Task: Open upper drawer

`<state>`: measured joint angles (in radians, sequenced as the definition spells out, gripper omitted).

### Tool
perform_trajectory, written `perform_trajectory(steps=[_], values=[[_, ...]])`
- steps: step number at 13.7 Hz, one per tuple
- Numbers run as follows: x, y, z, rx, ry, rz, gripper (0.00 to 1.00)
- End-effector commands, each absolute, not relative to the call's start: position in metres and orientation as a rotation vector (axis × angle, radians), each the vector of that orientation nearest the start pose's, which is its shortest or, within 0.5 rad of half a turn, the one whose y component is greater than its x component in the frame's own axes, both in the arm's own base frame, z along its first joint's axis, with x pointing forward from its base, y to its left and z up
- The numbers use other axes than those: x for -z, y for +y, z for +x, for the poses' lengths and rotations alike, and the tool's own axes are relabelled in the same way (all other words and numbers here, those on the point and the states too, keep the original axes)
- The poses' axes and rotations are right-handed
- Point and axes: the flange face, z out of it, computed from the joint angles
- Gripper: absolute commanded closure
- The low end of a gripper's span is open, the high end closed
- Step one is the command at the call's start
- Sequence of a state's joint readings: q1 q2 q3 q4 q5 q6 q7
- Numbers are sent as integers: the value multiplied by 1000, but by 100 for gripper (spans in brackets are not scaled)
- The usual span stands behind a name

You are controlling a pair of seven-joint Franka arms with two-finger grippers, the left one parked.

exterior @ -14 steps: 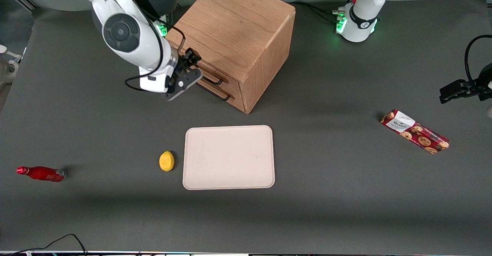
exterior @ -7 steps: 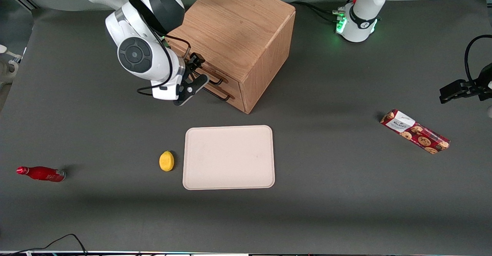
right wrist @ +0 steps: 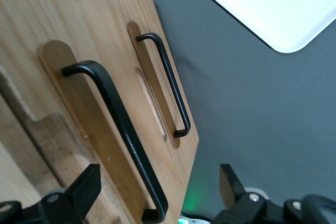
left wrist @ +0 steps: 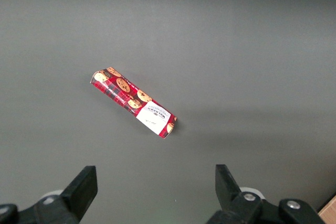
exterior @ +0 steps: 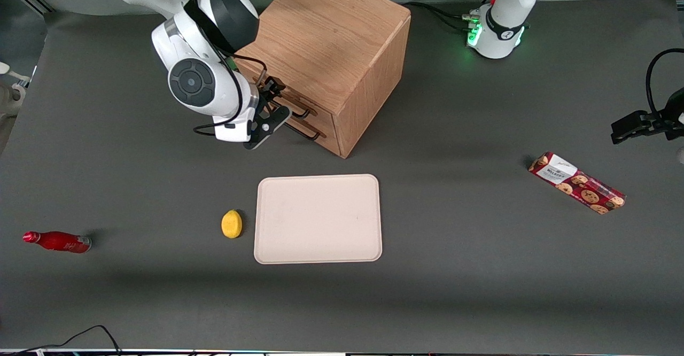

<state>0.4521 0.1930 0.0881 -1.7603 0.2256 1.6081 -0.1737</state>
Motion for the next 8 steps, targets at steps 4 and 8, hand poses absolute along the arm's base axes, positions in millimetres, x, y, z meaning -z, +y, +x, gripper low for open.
perform_trajectory(steps=[4, 8], values=[[-411, 312, 481, -609, -1005, -2710, 0], [-404, 313, 480, -620, -1014, -2693, 0]])
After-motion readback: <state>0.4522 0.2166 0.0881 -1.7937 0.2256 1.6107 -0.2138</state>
